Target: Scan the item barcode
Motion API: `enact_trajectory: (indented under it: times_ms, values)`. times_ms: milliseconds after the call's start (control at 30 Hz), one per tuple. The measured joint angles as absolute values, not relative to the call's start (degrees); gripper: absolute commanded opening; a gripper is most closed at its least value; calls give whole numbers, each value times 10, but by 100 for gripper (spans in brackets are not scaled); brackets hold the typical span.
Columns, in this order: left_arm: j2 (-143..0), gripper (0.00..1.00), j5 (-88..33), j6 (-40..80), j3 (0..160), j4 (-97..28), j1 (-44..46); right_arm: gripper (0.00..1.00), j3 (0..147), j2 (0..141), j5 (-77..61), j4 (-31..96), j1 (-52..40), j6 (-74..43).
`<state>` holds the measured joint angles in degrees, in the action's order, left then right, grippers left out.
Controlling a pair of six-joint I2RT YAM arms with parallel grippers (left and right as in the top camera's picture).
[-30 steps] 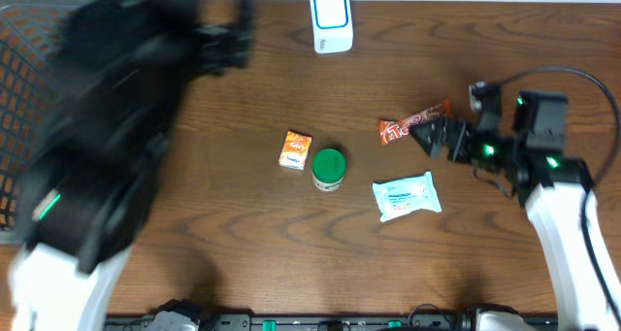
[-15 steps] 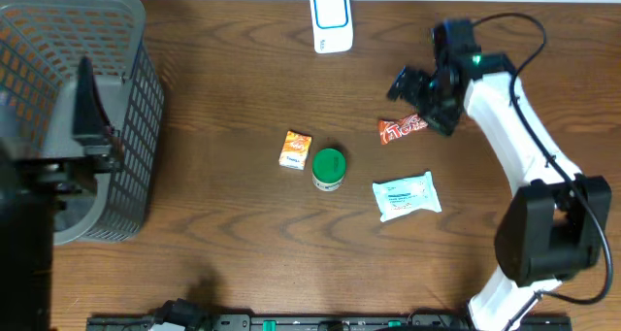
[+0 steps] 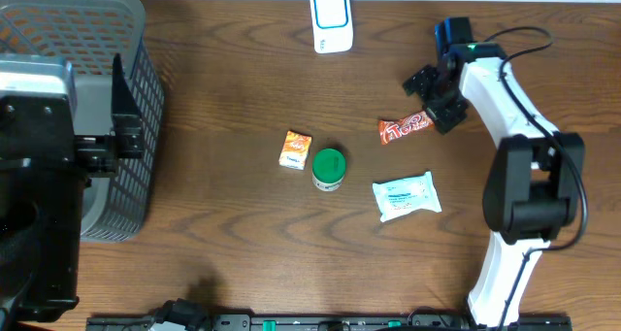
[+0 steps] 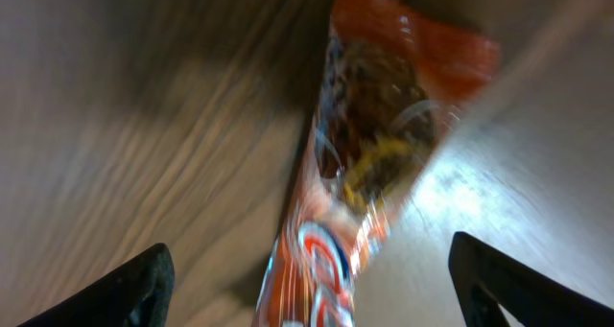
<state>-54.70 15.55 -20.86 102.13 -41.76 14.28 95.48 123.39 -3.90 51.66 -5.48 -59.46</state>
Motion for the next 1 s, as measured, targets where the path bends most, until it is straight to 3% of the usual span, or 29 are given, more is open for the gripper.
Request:
enact_trajectory:
  times_ms: [67,167,233,333,400,700,1000]
  values:
    - [-547,99,156,-209,1021,-418,143,80,955,1247,-46,510,-55,-597]
    - [-547,99,156,-209,1020,-417,143,63,955,1255,-51,510,-55,-597]
    - [-547,99,156,-209,1020,-417,143,48,955,1258,-53,512,-55,-598]
    - [-547,99,157,-209,1020,-417,143,14,955,1266,-52,520,-55,-599]
    - [-547,99,158,-209,1020,-417,143,1,955,1270,-53,527,-55,-599]
    - [-543,99,158,-209,1020,-418,143,1,967,1265,-51,639,-20,-548]
    - [-518,99,158,-209,1020,-418,143,1,985,1163,8,754,164,-460]
